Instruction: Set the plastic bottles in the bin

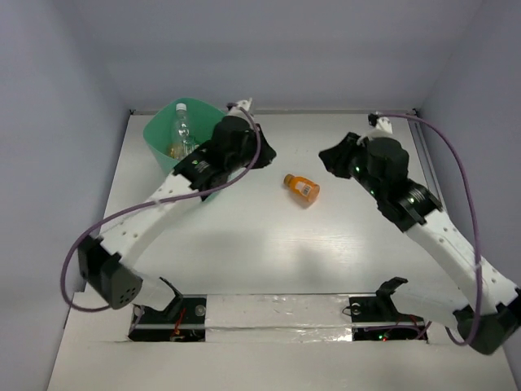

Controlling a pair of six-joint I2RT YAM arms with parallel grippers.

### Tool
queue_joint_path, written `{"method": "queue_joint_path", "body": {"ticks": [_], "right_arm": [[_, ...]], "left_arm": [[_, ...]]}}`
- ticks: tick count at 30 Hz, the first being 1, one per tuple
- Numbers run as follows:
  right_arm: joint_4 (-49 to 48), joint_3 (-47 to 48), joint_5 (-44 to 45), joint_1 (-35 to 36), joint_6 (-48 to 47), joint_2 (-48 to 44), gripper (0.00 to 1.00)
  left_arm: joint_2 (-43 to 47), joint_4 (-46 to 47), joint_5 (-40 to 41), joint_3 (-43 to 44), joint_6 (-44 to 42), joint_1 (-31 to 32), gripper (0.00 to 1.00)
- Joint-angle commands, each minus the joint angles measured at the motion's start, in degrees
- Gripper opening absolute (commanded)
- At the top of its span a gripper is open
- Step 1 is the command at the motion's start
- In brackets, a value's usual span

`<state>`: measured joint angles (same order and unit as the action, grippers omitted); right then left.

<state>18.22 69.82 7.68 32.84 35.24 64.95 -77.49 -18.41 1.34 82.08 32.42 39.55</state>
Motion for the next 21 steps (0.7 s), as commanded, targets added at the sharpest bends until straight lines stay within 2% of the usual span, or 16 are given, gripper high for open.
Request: {"method": "queue_joint_path", "body": {"ticks": [1,2,3,4,5,7,10,15,21], "right_arm": [[3.3,-6.61,3.04,0.12,-2.11,-8.59,0.32],[4.27,-7.93,3.47,0.12,-1.94,-12.35,0.45],[6.2,-9.17,4.18,0.12,-1.67,-14.22,0.58],[7.09,-11.18,4.44,0.12,-1.41,-15.89,0.76],[8.05,-11.98,4.97,0.12,-0.97,-18.95,0.81],[10.24,-14.17,4.8,0.12,-0.88,-21.61,0.91],[12.01,-16.11,2.43,0.12,-0.79,-25.65,0.93],[13.42,-20.42,-3.18,0.12,-0.79,-30.05,0.93],[14.13,-22.53,-10.05,0.12,-2.37,-32.87,0.94]], "left_arm": [[-5.28,6.19,-0.2,-1.75,5.27,1.58,0.05],[-6.69,6.89,-0.38,-1.75,7.46,1.58,0.19],[-9.75,7.16,-0.99,-1.84,8.61,2.1,0.47],[-11.26,7.69,-1.08,-1.84,9.75,2.11,0.59],[-12.58,8.39,-0.99,-1.75,11.85,2.11,0.69],[-17.22,8.92,-2.21,-1.4,13.88,2.11,0.82],[-23.55,9.71,-3.8,-0.17,18.1,2.11,0.89],[-30.95,11.74,-3.89,2.28,23.73,2.11,0.92],[-40.44,9.36,-3.63,9.92,26.37,3.16,0.94]]}}
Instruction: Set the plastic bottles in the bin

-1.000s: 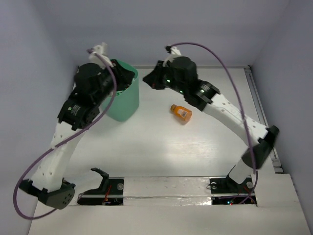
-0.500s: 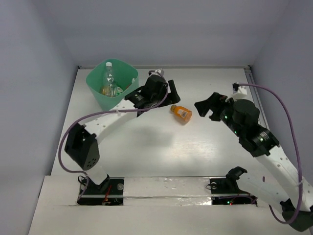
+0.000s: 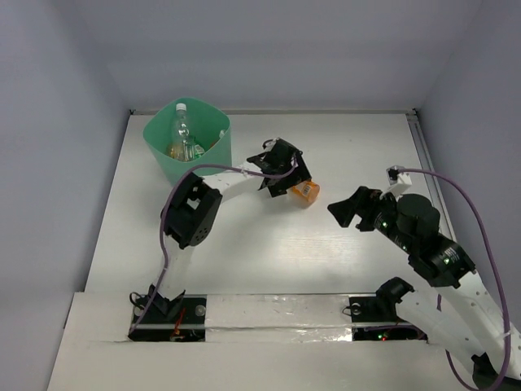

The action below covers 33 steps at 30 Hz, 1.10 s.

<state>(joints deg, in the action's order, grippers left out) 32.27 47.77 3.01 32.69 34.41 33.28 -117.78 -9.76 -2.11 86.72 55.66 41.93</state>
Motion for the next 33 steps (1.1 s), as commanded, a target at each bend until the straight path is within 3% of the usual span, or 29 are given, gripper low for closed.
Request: {"method": "queue_joint_path", "body": {"ticks": [1,6,9,10,12,13,16,19,23,27,31,33], "right_arm": [[0.42,-0.83,-5.99,0.27,-1.89,-1.37,0.94],[1.13,-1.36,-9.33,0.27,-4.26,-1.37,0.94],[1.48,-1.19,-9.77,0.27,-5.41,-1.46,0.94],[2.0,-1.01,-9.86,0.27,-5.67,-1.37,0.94],[2.36,-0.49,-9.51,0.27,-6.46,-1.37,0.94],[2.44,-0.4,-9.42,0.27,-6.55,-1.29,0.94],[2.01,0.57,-8.9,0.27,-6.81,-0.5,0.94],[1.83,2.84,-7.32,0.27,-6.73,0.38,0.93],[2.79,7.59,-4.24,0.27,-6.73,1.09,0.92],[2.19,10.76,-3.7,0.27,-6.29,2.57,0.91],[-1.24,9.98,-5.9,0.27,-3.75,5.92,0.9],[-3.69,8.58,-7.83,0.27,-0.86,6.36,0.88]], "left_arm": [[-2.09,0.71,-0.18,6.26,3.49,0.78,0.94],[-8.16,-2.1,0.79,13.9,4.46,1.92,0.94],[-10.45,-2.11,1.4,13.66,4.98,1.92,0.87],[-10.2,-1.58,1.41,12.87,4.9,1.92,0.78],[-10.19,0.87,1.14,9.54,4.55,1.92,0.78],[-7.76,1.23,1.06,8.48,4.29,1.92,0.51],[-4.41,0.54,1.58,6.45,1.57,2.45,0.33],[0.85,-0.08,0.62,6.53,-2.99,2.97,0.24],[10.35,-1.49,0.44,9.25,-9.05,3.51,0.24],[19.85,-7.37,4.38,17.23,-16.27,2.9,0.24],[30.03,-11.86,8.87,20.6,-21.55,-2.02,0.26],[33.47,-12.65,9.05,17.63,-23.22,-8.77,0.28]]}}
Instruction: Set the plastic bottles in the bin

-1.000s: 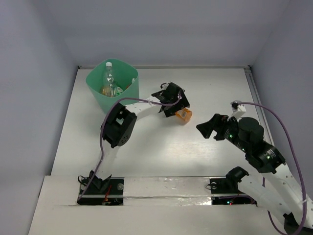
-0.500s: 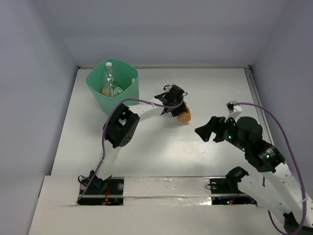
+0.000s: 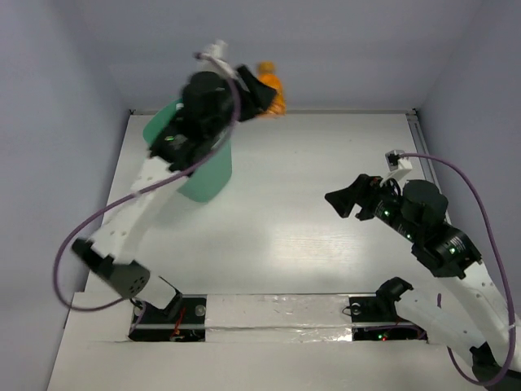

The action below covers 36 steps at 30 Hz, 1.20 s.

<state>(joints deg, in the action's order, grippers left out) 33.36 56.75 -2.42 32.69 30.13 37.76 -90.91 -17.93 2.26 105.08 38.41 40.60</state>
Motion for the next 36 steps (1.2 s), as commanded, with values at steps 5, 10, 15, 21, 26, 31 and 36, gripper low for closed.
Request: {"method": "queue_joint_path", "body": {"ticks": [5,10,15,21,26,31,36], "right_arm": [[-9.55,-1.73,-4.7,0.27,7.4,3.37,0.47],[-8.58,0.11,-4.79,0.27,8.19,6.01,0.34],[-9.02,2.22,-3.13,2.03,9.86,9.08,0.39],[-8.93,5.29,-0.49,4.92,10.13,11.55,0.53],[-5.6,10.3,2.24,4.93,7.49,12.25,0.47],[-3.74,14.7,6.89,4.93,6.17,11.11,0.11],[-3.92,16.37,11.37,4.93,5.38,6.64,0.0]], "left_arm": [[16.81,-3.42,0.64,-10.49,-10.37,-22.83,0.32],[16.21,-2.37,-0.68,-15.16,-15.55,-29.26,0.36],[14.19,-1.4,-0.59,-17.62,-18.54,-29.26,0.59],[13.83,-2.98,-0.77,-14.83,-21.18,-29.26,0.98],[16.9,-5.0,-4.28,-10.34,-20.75,-29.26,0.99],[24.71,-3.16,-8.84,-13.4,-17.42,-29.26,0.99],[32.1,-2.46,-14.12,-22.43,-12.15,-29.26,0.99]]}}
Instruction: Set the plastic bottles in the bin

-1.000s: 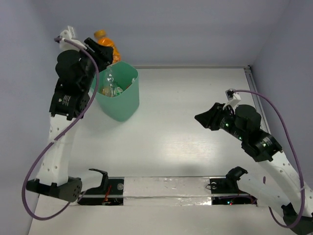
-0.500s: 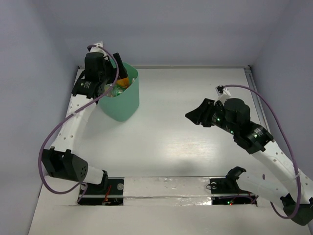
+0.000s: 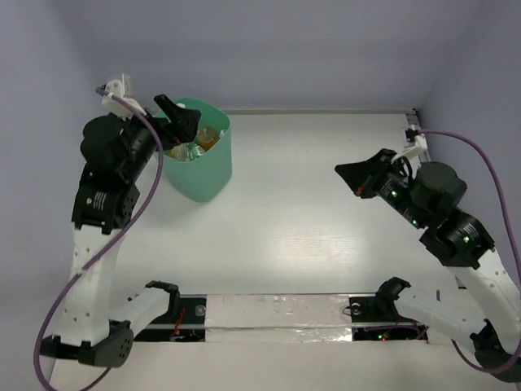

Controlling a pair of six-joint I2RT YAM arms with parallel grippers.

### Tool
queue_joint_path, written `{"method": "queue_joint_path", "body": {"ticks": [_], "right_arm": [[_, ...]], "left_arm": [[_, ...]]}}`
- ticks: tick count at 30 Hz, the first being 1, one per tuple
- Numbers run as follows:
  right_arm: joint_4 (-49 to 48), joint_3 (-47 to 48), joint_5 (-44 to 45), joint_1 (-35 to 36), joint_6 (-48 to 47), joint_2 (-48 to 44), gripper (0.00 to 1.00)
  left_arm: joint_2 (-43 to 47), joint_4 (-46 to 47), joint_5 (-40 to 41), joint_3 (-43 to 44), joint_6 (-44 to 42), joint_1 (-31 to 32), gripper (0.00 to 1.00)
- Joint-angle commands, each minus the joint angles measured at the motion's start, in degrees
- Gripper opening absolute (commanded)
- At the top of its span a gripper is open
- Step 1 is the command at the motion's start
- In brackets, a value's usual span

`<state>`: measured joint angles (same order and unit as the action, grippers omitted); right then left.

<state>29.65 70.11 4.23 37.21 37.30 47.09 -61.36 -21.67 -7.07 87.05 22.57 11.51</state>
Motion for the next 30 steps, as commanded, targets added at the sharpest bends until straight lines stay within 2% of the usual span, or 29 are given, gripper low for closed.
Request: {"method": "queue_joint_path", "body": {"ticks": [1,3,4,5,7,8,10,11,12,20,30], "right_arm": [[0.14,3.28,6.39,0.41,-2.14,-4.53,0.0],[0.58,3.9,9.98,0.41,-2.58,-6.56,0.0],[0.85,3.98,11.31,0.41,-2.67,-8.84,0.04],[1.02,3.9,12.72,0.41,-2.67,-9.99,0.18],[1.2,3.37,16.59,0.41,-2.67,-12.19,0.38],[1.37,3.2,17.82,0.41,-2.67,-14.11,0.56],[2.07,2.41,21.51,0.41,-2.32,-15.71,0.71],[2.34,2.06,22.48,0.41,-2.32,-17.02,0.87],[2.6,1.7,23.36,0.41,-2.41,-17.55,0.98],[4.37,-0.76,24.07,0.41,-3.11,-18.88,1.0],[5.42,4.6,25.21,0.41,-7.76,-16.42,1.0]], "left_arm": [[5.17,1.45,-6.1,-5.56,4.49,-0.17,0.99],[7.48,1.11,-7.51,-7.84,6.07,-0.17,0.99],[9.4,0.84,-7.61,-8.2,6.61,-0.17,0.99],[10.2,0.49,-7.43,-8.29,7.05,-0.17,0.99],[11.44,-1.0,-6.91,-7.33,8.1,-0.17,0.99],[11.62,-1.96,-6.82,-6.89,8.37,-0.17,0.99],[12.14,-2.58,-7.08,-5.92,8.81,-0.17,0.99],[12.23,-2.67,-7.51,-6.01,9.07,-0.17,0.99],[12.41,-2.85,-7.78,-6.45,9.33,-0.17,0.99],[15.31,-2.24,-7.08,-8.65,10.92,-0.17,0.99],[17.42,-0.39,-7.17,-11.37,11.18,-0.17,0.99]]}}
